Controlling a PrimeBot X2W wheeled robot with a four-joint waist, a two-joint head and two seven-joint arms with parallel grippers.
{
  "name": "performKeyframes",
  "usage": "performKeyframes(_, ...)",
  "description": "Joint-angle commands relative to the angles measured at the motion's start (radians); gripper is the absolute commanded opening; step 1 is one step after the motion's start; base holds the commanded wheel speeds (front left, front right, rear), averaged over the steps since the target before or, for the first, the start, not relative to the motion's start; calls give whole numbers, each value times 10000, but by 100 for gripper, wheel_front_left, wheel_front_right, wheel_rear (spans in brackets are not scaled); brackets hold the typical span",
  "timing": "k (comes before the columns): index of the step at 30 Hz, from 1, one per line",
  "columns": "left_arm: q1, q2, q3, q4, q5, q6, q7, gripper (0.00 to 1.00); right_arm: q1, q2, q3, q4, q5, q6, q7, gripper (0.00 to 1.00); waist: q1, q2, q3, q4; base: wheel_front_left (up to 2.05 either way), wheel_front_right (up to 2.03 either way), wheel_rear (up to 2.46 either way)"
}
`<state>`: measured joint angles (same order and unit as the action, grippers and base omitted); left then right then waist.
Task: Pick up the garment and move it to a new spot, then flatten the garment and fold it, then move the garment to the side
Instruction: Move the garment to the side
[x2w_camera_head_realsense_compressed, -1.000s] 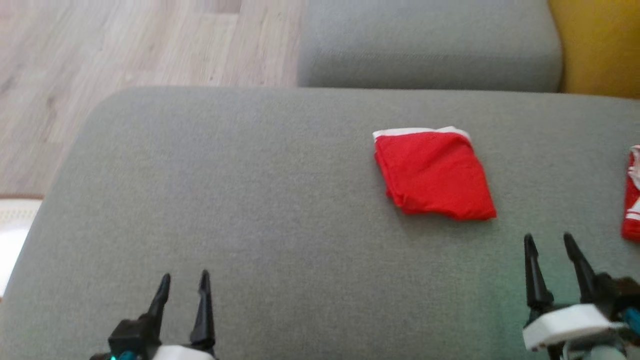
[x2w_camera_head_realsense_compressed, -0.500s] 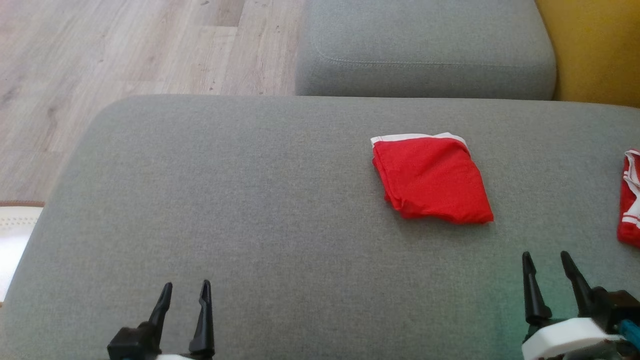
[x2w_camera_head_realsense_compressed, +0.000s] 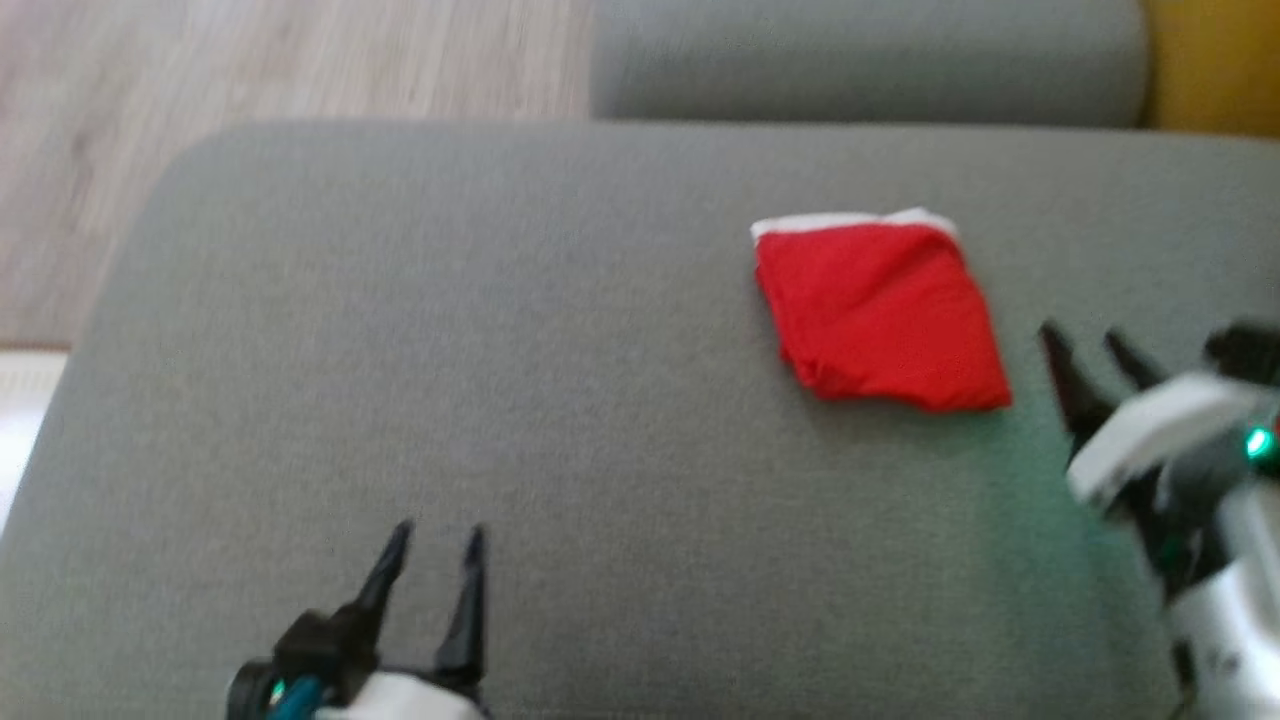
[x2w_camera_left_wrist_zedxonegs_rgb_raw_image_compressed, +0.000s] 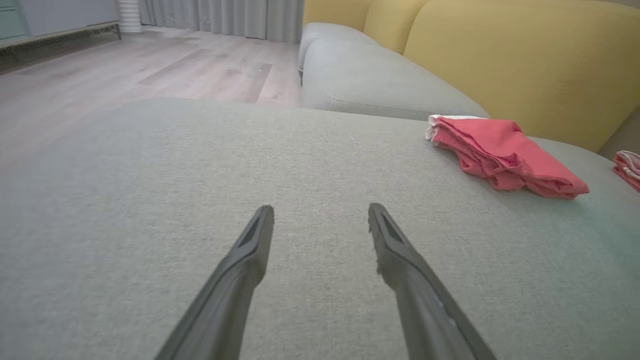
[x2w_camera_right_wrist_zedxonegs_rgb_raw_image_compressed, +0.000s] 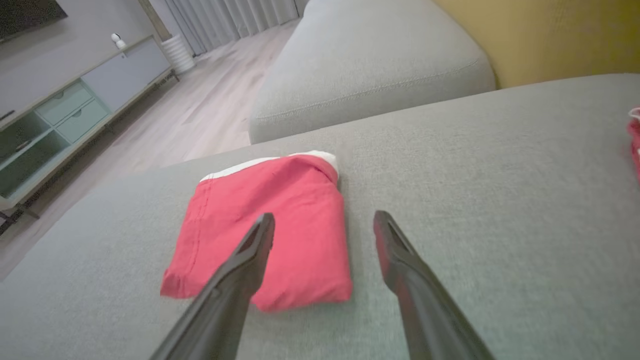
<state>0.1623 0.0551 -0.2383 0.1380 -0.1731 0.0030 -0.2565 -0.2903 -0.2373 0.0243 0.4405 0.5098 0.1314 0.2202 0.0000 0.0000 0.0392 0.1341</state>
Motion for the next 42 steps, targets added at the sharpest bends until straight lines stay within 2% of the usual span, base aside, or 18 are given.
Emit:
performKeyframes(1, -616, -49, 124, -250, -10, 8, -53, 100, -608, -229, 57, -58, 53, -7, 290, 100, 0, 0, 460, 335, 0, 0, 0)
performKeyframes(6, -1091, -49, -521, -202, -349, 176, -53, 100, -2097, -405, -648, 1307, -49, -7, 1509, 100, 0, 0, 1141, 975, 0, 0, 0)
performKeyframes(13, -1413, -49, -1310, -109, -660, 399, -53, 100, -3287, -607, -1402, 3094, -750, -7, 1882, 100, 0, 0, 1615, 1794, 0, 0, 0)
performKeyframes(17, -1486, -49, -1492, -148, -774, 574, -53, 100, -3647, -559, -1638, 3921, -1106, -7, 1942, 100, 0, 0, 1739, 1889, 0, 0, 0)
performKeyframes(18, -1485, -49, -1499, -160, -796, 625, -53, 100, -3712, -455, -1661, 4058, -1067, -7, 1952, 31, 0, 0, 1740, 1850, 0, 0, 0)
performKeyframes(19, -1479, -49, -1492, -164, -823, 666, -53, 100, -3764, -357, -1702, 4166, -1035, -7, 1925, 0, 0, 0, 1728, 1770, 0, 0, 0)
performKeyframes(24, -1508, -49, -1326, -206, -847, 769, -53, 100, -4105, -46, -1861, 4212, -1033, -7, 1393, 0, 0, 0, 1715, 1107, 0, 0, 0)
performKeyframes(28, -1562, -49, -1100, -242, -756, 756, -53, 100, -4501, -103, -1473, 3756, -1181, -7, 1081, 0, 0, 0, 1671, 35, 0, 0, 0)
performKeyframes(35, -1921, -49, -1080, -167, -367, 438, -53, 100, -4938, -1282, -1625, 3061, -1158, -7, 1148, 0, 0, 0, 1977, -1610, 0, 0, 0)
performKeyframes(42, -2226, -49, -1068, -15, 48, 276, -53, 100, -5017, -2294, -2576, 3329, -1616, -7, 977, 0, 0, 0, 2579, -2216, 0, 0, 0)
